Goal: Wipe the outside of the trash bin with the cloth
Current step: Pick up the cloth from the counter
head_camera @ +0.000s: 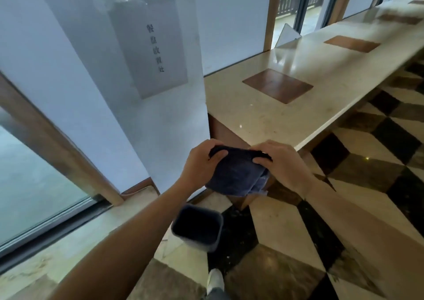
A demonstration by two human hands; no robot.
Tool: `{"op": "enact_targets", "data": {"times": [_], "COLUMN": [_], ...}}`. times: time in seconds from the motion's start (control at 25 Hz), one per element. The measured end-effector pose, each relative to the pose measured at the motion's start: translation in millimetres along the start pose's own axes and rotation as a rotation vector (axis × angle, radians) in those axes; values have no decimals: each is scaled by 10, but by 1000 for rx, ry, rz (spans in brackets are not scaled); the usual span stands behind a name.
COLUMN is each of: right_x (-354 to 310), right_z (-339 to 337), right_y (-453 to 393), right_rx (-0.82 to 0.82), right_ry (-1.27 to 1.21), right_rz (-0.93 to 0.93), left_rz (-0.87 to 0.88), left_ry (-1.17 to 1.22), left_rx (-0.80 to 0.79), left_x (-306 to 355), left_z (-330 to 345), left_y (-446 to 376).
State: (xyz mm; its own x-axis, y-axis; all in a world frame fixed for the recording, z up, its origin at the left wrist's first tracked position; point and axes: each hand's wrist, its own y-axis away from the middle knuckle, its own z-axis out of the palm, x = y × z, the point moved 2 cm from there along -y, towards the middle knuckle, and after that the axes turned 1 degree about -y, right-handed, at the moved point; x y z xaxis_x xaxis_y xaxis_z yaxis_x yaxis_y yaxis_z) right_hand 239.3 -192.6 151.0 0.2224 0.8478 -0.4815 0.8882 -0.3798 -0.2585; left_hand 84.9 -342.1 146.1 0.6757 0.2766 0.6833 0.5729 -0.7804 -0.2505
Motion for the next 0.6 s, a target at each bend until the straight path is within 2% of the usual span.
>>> {"op": "enact_targets", "data": {"times": [0.2,0.4,0.6], "right_x": [-560,-888,-992], "right_z": [468,924,1497], "right_y": [77,93,95], "right_rx": [-1,136,250], "right_ry": [-53,-49,-11], "right_rz": [-110,-113,-93], "left_rz": [-116,-196,-218], "left_ry": [-20,-20,16], "left_rx": [97,157,147], "left_x": [-326,-613,-1108], "left_z": [-450,-666,-666], "left_y": [664,989,1144]}}
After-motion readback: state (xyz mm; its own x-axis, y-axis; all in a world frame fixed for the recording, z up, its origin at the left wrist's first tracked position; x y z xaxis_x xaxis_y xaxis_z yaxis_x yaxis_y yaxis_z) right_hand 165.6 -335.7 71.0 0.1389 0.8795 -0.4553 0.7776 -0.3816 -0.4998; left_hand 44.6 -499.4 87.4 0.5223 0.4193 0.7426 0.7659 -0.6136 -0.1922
